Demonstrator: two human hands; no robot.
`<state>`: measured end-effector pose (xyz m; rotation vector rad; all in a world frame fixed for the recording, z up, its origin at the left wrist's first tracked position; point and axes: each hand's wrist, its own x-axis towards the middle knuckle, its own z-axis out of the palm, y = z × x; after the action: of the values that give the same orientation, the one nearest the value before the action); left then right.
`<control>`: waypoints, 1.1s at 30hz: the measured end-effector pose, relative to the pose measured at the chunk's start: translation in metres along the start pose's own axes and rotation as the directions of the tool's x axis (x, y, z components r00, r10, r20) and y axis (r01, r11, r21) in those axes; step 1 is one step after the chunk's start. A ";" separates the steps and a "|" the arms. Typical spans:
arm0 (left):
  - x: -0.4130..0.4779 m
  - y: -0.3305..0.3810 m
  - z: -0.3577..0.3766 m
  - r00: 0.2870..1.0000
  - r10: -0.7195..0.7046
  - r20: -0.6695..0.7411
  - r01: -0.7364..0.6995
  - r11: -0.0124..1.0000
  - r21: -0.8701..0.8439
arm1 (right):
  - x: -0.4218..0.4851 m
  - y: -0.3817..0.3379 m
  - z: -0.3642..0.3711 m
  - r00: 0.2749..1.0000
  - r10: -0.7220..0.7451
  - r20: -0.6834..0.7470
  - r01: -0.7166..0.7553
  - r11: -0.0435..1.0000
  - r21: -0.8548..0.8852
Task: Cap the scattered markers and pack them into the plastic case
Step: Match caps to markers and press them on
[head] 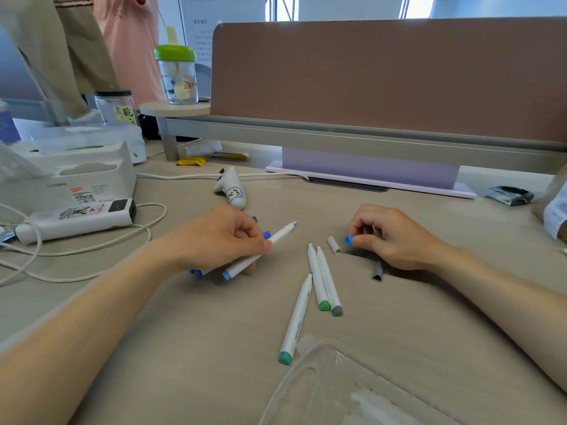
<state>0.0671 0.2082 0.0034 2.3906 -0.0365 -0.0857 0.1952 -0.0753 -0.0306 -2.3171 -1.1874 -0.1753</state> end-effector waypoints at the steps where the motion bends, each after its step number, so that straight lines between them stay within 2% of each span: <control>1: 0.000 0.001 0.001 1.000 -0.002 0.014 0.002 1.000 -0.016 | 0.000 -0.002 0.000 1.000 0.012 -0.024 -0.011 1.000 0.029; 6: -0.003 0.005 0.006 0.998 0.034 0.054 -0.030 0.996 -0.088 | 0.000 -0.021 0.002 0.990 0.093 -0.111 -0.061 0.963 0.261; 12: -0.003 0.004 0.009 0.993 0.068 0.096 -0.058 0.993 -0.106 | 0.000 -0.044 0.005 0.988 0.135 -0.072 -0.080 0.857 0.510; 25: -0.005 0.007 0.012 0.983 0.143 0.110 -0.134 0.987 -0.085 | -0.002 -0.063 0.008 0.994 0.105 -0.040 -0.073 0.871 0.485; 33: -0.005 0.010 0.014 0.968 0.227 0.107 -0.221 0.973 -0.062 | -0.005 -0.068 0.007 0.991 0.120 -0.061 -0.061 0.808 0.586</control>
<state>0.0609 0.1918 -0.0001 2.3133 -0.3532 -0.1139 0.1381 -0.0425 -0.0117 -1.7881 -0.9129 0.1058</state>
